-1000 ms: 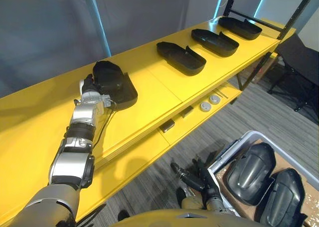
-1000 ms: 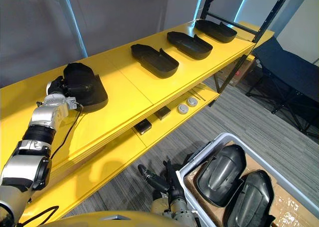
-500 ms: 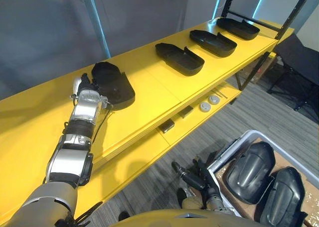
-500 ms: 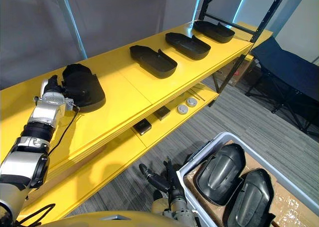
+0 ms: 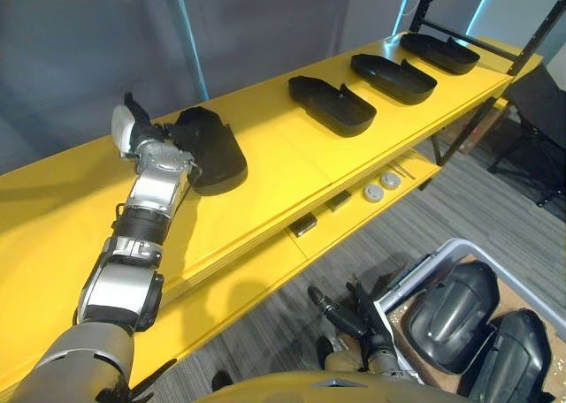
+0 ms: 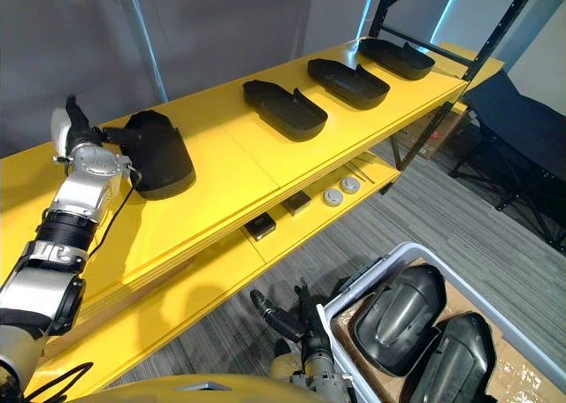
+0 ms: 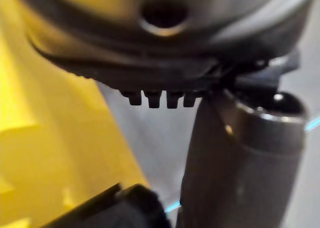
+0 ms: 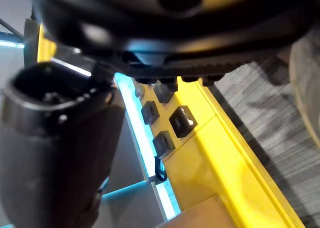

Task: Walk over and take three plastic housings, then place them on the shelf

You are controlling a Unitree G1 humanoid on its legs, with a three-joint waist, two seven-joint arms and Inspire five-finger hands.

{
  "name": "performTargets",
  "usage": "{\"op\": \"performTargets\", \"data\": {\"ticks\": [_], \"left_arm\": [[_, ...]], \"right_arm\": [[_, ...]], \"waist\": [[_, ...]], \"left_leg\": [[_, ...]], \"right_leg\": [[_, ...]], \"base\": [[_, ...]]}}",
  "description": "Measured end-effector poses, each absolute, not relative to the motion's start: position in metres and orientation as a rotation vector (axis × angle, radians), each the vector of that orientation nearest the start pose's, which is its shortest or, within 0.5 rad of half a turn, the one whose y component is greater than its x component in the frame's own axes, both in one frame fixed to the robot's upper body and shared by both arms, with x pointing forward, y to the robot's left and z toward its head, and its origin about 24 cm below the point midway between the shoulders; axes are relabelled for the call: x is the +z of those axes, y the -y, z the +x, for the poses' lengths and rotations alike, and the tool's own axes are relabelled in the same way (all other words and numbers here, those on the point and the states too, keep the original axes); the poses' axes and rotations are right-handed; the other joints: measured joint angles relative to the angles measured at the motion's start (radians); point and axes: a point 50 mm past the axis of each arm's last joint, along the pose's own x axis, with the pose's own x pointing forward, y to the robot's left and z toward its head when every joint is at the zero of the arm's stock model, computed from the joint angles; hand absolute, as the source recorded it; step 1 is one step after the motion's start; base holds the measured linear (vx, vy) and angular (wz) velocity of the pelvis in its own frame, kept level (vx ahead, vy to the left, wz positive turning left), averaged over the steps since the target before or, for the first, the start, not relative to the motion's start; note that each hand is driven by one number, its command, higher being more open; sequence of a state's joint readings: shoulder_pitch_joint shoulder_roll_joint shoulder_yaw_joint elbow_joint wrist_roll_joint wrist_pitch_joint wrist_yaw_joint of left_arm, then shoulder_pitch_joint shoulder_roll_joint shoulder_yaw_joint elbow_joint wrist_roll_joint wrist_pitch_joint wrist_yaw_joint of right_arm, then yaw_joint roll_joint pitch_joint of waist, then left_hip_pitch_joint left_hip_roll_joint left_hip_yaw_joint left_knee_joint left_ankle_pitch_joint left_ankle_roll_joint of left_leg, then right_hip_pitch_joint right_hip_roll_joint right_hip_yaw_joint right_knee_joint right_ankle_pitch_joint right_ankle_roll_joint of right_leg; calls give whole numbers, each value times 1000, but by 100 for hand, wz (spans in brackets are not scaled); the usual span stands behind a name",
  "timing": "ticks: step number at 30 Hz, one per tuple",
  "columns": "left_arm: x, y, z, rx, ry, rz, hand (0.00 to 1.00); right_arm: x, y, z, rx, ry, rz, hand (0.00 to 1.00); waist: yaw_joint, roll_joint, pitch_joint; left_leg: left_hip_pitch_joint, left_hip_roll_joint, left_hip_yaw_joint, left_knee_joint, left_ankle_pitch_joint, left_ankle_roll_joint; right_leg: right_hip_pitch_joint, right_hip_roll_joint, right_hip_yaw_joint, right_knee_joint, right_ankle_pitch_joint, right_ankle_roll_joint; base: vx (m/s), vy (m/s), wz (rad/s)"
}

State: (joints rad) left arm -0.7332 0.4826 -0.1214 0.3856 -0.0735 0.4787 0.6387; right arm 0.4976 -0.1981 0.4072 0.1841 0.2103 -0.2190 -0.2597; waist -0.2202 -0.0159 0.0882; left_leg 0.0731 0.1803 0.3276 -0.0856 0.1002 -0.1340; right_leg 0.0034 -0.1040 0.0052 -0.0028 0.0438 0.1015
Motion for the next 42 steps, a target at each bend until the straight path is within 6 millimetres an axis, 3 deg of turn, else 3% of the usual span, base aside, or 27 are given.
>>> {"op": "performTargets", "data": {"ticks": [1,5,7,8,10,15,21,26,28,33,36,42], "left_arm": [[183,-228,358,667,121,437,100],[208,-204,331,596,389,329,100],[219,-184,310,520,537,194,100],[220,-184,309,518,541,190,100],[223,-171,286,465,653,43,100],[213,-176,247,465,736,-99,100],[184,-210,214,625,720,-99,100],[151,-236,198,760,617,2,100],[127,-248,186,802,512,38,100],[72,-265,160,748,236,2,100],[42,-271,144,774,89,-10,100],[-13,-274,117,853,-150,-120,100]], "right_arm": [[-71,136,101,-59,-500,33,100],[-59,139,110,-117,-426,43,100],[-40,141,122,-158,-329,52,100],[-40,141,123,-158,-325,51,100],[-9,142,140,-188,-161,64,100],[41,144,164,-210,106,9,100],[96,153,194,-143,394,61,100],[125,127,222,154,501,135,100],[121,105,232,278,467,126,100],[93,84,249,372,334,94,100],[84,73,257,407,293,83,100],[88,32,261,536,289,79,100]], "waist": [[4,2,1],[6,14,5],[9,25,5],[9,26,4],[25,42,-5],[57,53,-13],[119,38,-33],[183,29,-36],[226,23,-40],[304,11,-40],[327,9,-37],[360,8,-17]], "left_leg": [[-1,0,-4,0,0,0],[0,-5,-12,0,1,1],[0,-7,-25,0,1,2],[0,-7,-25,0,1,2],[1,-8,-34,0,1,2],[1,-8,-54,1,1,2],[-17,-16,-114,1,3,3],[-33,-28,-180,2,9,5],[-40,-31,-203,2,9,5],[-61,-47,-266,2,14,5],[-62,-56,-280,2,10,1],[-62,-57,-311,2,6,-5]], "right_leg": [[1,0,-2,0,-1,1],[6,-3,-9,1,-4,3],[14,-5,-20,1,-8,3],[14,-5,-20,1,-8,3],[16,-6,-30,1,-15,0],[24,-6,-46,-2,-21,-5],[52,-11,-96,-26,-18,-2],[78,-19,-149,-40,-13,6],[94,-20,-175,-52,-14,5],[110,-30,-237,-50,-32,9],[119,-38,-252,-50,-36,9],[126,-39,-284,-33,-58,6]], "base": [[8,-2,5],[12,3,7],[2,5,11],[-4,3,13],[-14,1,8],[-12,-1,10],[-1,-3,23],[4,-1,34],[15,-6,32],[20,-11,38],[12,5,17],[-3,-16,12]]}}
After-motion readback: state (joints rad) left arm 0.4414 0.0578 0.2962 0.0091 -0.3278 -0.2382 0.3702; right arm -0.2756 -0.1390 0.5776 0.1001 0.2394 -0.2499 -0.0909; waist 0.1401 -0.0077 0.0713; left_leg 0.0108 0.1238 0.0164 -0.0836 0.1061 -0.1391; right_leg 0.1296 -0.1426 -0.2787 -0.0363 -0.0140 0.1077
